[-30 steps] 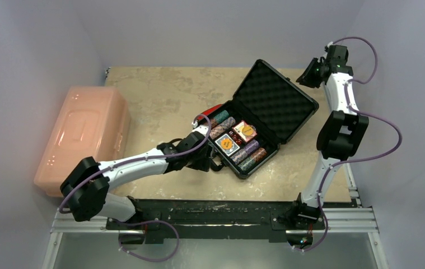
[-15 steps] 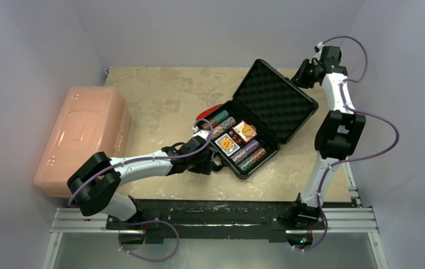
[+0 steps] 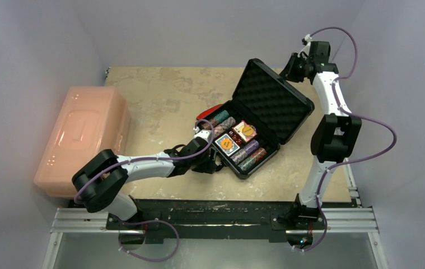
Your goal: Pack up texas hold em set
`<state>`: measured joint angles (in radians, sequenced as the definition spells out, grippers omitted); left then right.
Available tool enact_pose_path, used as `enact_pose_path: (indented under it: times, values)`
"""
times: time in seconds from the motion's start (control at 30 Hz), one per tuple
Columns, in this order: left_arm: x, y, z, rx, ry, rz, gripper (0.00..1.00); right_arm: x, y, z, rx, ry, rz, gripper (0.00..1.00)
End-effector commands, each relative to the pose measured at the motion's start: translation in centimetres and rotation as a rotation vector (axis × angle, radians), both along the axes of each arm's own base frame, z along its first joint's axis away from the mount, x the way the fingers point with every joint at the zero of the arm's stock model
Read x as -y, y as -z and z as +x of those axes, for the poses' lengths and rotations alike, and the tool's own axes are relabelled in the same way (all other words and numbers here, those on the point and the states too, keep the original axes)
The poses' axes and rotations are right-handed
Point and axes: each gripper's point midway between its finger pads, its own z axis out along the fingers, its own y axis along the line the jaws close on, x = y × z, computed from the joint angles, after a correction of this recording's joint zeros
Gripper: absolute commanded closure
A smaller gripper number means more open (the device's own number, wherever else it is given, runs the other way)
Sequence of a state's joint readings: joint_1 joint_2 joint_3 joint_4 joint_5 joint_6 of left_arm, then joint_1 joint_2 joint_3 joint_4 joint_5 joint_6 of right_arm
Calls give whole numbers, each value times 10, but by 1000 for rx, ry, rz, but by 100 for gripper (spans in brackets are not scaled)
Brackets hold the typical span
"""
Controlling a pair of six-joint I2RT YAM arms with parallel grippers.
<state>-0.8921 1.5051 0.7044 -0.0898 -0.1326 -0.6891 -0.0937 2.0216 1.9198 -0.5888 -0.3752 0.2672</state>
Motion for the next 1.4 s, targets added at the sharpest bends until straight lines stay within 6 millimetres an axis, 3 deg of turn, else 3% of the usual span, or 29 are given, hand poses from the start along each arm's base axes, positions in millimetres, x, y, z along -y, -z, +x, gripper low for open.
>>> enact_pose_path:
  times: [0.0,0.13,0.2,1.0,1.17,1.37]
  values:
    - [6,7,2,-2,-7,-32,34,-53,26,-41,-149,-141,37,76]
    - [5,10,3,-3,-5,-23,34,-56,26,-47,-150,-148,38,76]
    - [10,6,7,19,-2,-43,34,-71,26,-52,-150,-177,36,77]
    - [10,7,11,36,-4,-30,35,-128,11,-89,-130,-294,6,77]
    - [0,2,8,49,-18,-25,36,-138,12,-97,-133,-324,23,77]
    - [-31,7,-10,31,-55,25,35,-160,18,-110,-145,-386,38,77]
